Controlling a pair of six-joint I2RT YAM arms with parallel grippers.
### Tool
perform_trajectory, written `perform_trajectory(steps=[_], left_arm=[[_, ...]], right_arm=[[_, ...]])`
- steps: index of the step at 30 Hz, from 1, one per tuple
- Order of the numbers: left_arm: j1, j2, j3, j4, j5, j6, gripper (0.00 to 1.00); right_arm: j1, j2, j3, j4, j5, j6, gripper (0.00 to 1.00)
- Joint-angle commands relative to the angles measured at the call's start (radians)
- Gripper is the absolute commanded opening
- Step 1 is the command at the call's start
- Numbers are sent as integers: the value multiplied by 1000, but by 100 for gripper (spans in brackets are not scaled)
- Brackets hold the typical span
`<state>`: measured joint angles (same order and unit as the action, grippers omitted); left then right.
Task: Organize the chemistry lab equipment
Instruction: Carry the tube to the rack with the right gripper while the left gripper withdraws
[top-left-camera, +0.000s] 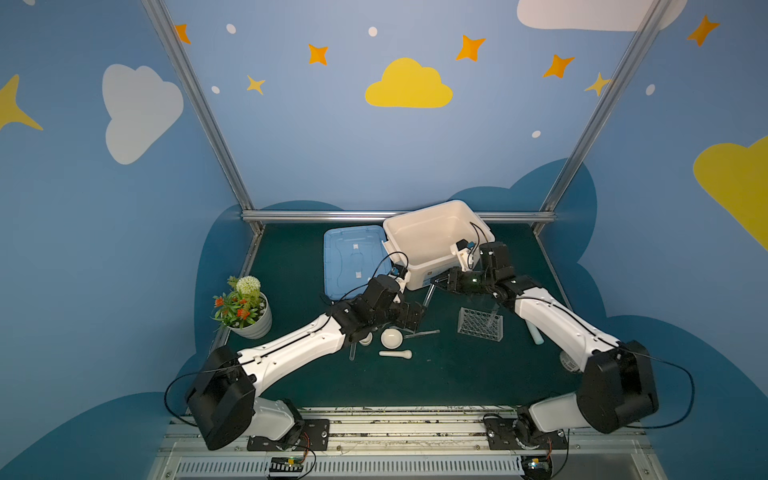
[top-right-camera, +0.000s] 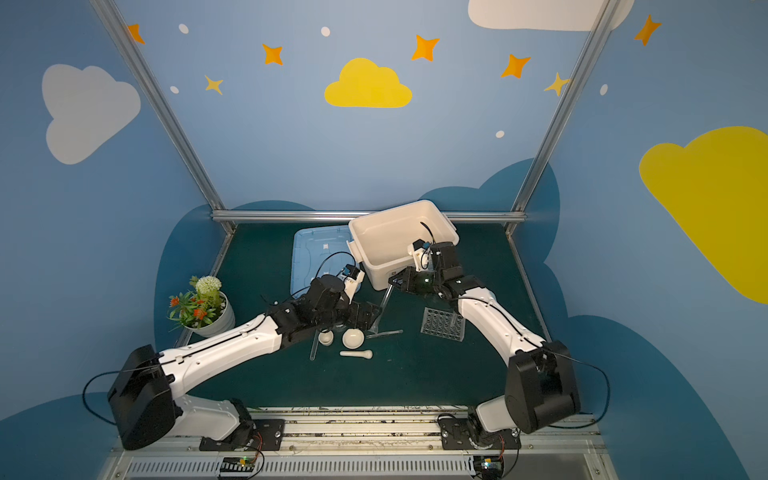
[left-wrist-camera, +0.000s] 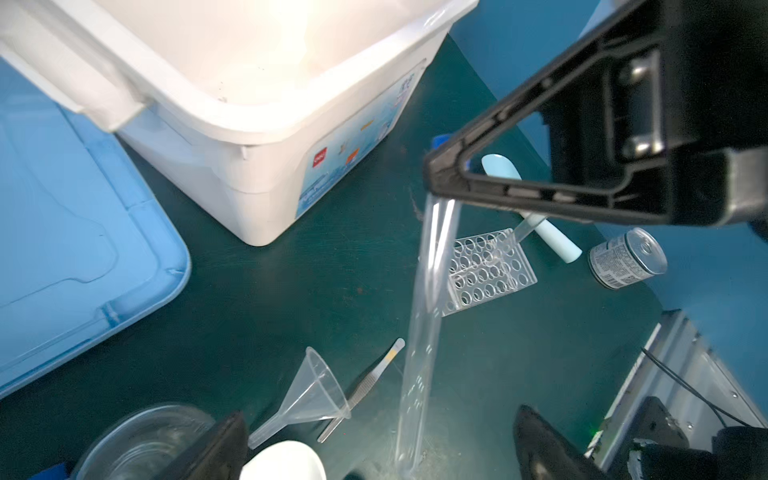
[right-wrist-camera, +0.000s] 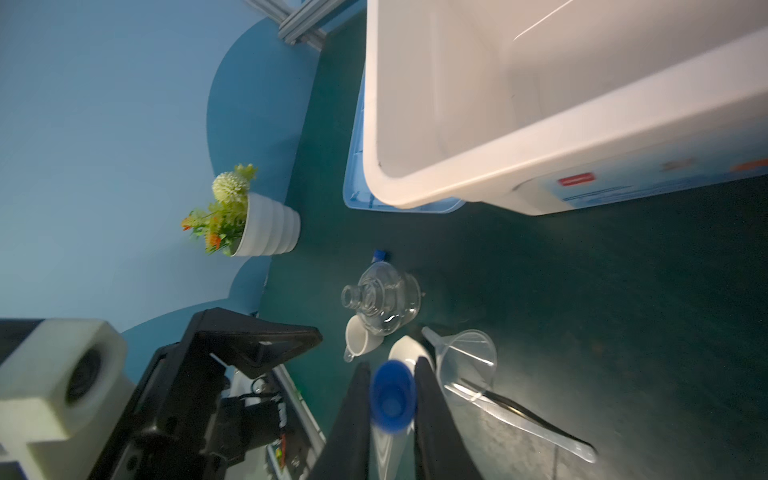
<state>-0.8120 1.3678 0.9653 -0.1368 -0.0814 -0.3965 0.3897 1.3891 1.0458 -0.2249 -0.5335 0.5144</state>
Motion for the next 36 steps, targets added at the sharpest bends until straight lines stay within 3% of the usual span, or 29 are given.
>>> perform_trajectory(steps=[1,11,16,20,36], left_arm=[[7,-42,-33,-20,-83,22,100],[82,-123,-114,-80,-115,-19,100],[129,-157,-149,-96,-102,-39,100],[142,-173,-166,-99,-91,-45,100],[148,-148,-188,-95,-90,-71,100]], right_arm=[[2,-106,-26,-77,229,-80,0],[58,-380,-213,-74,728,-195,1],[86,-433,-304,-6,892,-206,2],[95,-464,-362,66,965,-198,1],[115,-470,-430,162,1067,-231,2]])
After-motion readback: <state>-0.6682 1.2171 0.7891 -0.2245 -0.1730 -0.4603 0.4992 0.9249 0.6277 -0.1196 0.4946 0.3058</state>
